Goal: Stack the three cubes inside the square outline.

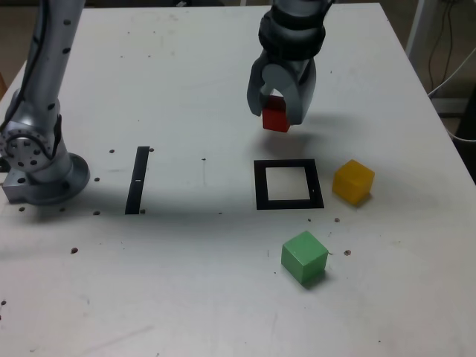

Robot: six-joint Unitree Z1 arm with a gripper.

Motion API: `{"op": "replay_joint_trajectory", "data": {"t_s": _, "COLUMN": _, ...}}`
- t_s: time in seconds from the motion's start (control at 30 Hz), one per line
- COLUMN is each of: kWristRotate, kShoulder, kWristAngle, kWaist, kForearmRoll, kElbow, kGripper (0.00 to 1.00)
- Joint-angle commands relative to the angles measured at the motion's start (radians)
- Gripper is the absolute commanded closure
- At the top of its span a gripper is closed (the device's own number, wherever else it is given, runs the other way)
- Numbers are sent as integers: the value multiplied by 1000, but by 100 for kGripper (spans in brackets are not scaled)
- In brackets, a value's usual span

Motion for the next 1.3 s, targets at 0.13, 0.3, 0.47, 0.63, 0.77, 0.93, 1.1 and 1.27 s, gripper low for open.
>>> {"op": "replay_joint_trajectory", "data": {"t_s": 0.13, "kWristRotate": -84, "kShoulder": -71, "kWristAngle": -33, "kWaist": -18, "kForearmRoll": 44, "kElbow": 16, "kGripper": 70}}
{"op": "replay_joint_trajectory", "data": {"t_s": 0.3, "kWristRotate": -161, "kShoulder": -100, "kWristAngle": -39, "kWaist": -39, "kForearmRoll": 81, "kElbow": 24, "kGripper": 70}}
{"op": "replay_joint_trajectory", "data": {"t_s": 0.47, "kWristRotate": -241, "kShoulder": -106, "kWristAngle": -39, "kWaist": -58, "kForearmRoll": 102, "kElbow": 32, "kGripper": 70}}
{"op": "replay_joint_trajectory", "data": {"t_s": 0.63, "kWristRotate": -330, "kShoulder": -103, "kWristAngle": -52, "kWaist": -81, "kForearmRoll": 111, "kElbow": 25, "kGripper": 70}}
{"op": "replay_joint_trajectory", "data": {"t_s": 0.77, "kWristRotate": -403, "kShoulder": -97, "kWristAngle": -78, "kWaist": -103, "kForearmRoll": 112, "kElbow": 15, "kGripper": 69}}
{"op": "replay_joint_trajectory", "data": {"t_s": 0.93, "kWristRotate": -457, "kShoulder": -84, "kWristAngle": -106, "kWaist": -137, "kForearmRoll": 111, "kElbow": -1, "kGripper": 69}}
{"op": "replay_joint_trajectory", "data": {"t_s": 1.1, "kWristRotate": -495, "kShoulder": -59, "kWristAngle": -112, "kWaist": -177, "kForearmRoll": 106, "kElbow": -6, "kGripper": 69}}
{"op": "replay_joint_trajectory", "data": {"t_s": 1.27, "kWristRotate": -535, "kShoulder": -34, "kWristAngle": -114, "kWaist": -213, "kForearmRoll": 91, "kElbow": 0, "kGripper": 69}}
